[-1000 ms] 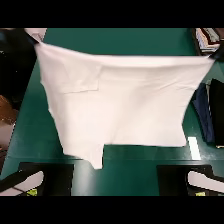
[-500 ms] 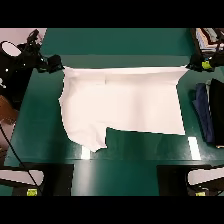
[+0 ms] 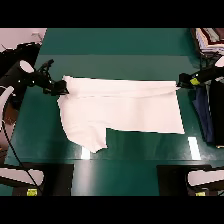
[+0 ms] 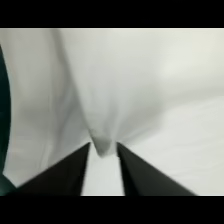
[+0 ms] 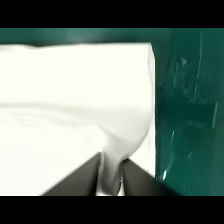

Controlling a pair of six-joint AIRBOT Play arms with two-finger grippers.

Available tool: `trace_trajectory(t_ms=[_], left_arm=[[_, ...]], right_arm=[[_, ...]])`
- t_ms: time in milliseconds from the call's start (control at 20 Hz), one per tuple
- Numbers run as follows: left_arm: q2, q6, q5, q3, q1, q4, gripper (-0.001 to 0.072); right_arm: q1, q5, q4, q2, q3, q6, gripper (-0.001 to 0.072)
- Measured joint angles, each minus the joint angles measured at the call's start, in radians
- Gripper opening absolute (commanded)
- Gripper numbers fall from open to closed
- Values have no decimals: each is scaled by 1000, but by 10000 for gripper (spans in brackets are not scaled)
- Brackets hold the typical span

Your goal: Fold the shirts.

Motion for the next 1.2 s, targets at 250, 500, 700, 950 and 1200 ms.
trace_trajectory(t_ms=[250, 500, 700, 950, 1200], left_arm=[[69, -37, -42, -56, 6, 57, 498], [327, -78, -111, -290, 3, 148, 499], [540, -116, -137, -557, -26, 123, 499], [663, -134, -82, -799, -91, 2, 499], [689, -138, 52, -875, -160, -94, 243]], right_arm=[[-45, 44, 97, 58, -42, 0, 317], [-98, 70, 126, 238, -161, -7, 317], [-115, 38, 134, 370, -274, -9, 317], [-121, 7, 137, 453, -337, -10, 317], [-121, 26, 138, 476, -350, -10, 317]])
